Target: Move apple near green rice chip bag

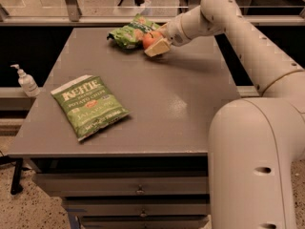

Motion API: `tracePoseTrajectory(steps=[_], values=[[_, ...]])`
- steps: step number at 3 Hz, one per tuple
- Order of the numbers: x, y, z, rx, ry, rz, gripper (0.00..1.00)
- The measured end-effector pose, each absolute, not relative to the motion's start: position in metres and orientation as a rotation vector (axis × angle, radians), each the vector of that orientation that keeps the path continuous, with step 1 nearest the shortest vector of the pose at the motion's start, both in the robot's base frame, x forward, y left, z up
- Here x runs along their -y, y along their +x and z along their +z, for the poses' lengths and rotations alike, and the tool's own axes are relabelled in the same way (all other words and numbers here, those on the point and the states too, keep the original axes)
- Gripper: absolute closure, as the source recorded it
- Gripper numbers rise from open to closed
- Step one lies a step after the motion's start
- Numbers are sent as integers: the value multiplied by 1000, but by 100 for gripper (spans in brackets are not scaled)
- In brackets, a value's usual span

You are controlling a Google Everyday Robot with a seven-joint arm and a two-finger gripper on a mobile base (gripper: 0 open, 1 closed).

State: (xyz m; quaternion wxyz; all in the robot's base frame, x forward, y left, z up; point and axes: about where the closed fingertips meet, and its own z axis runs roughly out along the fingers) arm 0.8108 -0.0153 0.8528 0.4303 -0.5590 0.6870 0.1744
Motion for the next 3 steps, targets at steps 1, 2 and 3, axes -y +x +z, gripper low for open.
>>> tracePoseTrajectory(steps=[1, 2, 3], values=[[12, 810, 853, -1708, -1400, 448, 0], [11, 809, 855, -1703, -1402, 453, 0], [13, 805, 861, -1692, -1396, 463, 0]])
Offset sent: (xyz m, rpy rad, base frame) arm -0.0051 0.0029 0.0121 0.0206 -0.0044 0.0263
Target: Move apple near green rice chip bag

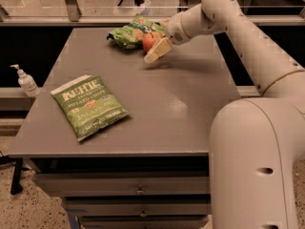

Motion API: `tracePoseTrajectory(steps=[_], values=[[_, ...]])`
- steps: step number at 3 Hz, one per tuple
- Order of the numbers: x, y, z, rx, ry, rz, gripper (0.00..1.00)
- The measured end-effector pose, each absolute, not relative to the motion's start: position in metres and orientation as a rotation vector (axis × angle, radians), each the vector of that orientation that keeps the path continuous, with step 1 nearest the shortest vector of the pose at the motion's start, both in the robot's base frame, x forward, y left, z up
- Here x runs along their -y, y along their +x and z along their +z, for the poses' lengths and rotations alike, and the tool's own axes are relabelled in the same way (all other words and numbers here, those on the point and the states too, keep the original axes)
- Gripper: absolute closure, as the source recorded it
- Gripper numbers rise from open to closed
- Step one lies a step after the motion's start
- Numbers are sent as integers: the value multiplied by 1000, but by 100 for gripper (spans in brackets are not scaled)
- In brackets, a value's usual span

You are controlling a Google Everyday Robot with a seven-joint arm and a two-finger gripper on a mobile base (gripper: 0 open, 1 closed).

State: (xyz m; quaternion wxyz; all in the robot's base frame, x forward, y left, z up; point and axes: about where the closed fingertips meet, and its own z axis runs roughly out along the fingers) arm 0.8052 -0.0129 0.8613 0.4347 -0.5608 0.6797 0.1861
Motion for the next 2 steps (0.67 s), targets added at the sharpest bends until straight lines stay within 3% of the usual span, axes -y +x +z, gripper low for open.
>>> tracePoseTrajectory(steps=[2], values=[[84, 767, 880, -1692, -1199, 552, 0]])
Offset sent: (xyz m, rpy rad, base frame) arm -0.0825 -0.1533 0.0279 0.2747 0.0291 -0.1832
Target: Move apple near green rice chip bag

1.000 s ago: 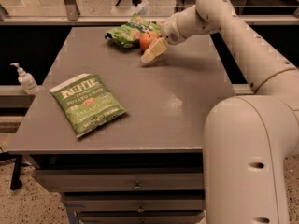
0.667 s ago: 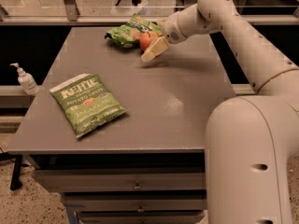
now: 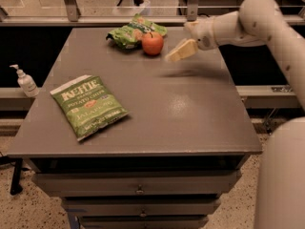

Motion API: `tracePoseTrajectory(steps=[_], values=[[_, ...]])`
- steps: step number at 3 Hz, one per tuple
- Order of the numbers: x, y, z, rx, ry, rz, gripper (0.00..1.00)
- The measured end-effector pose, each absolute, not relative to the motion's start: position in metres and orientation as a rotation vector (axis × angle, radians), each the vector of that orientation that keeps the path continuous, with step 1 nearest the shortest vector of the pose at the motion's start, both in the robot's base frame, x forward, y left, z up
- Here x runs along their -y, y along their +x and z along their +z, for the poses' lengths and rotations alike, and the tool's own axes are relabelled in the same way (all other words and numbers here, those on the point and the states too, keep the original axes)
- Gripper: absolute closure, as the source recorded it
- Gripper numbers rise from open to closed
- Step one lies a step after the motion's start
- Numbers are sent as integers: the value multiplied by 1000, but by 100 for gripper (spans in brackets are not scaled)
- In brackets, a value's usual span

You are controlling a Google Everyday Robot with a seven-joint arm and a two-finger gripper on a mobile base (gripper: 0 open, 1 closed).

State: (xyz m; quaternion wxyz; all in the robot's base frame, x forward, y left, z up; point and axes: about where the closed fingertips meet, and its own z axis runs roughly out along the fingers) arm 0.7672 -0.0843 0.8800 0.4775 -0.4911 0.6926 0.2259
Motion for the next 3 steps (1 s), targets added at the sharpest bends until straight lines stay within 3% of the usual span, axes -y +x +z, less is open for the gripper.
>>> tracePoseTrajectory(steps=[2, 3], values=[[202, 715, 887, -1627, -1016, 551, 0], [215, 711, 887, -1632, -999, 538, 0]])
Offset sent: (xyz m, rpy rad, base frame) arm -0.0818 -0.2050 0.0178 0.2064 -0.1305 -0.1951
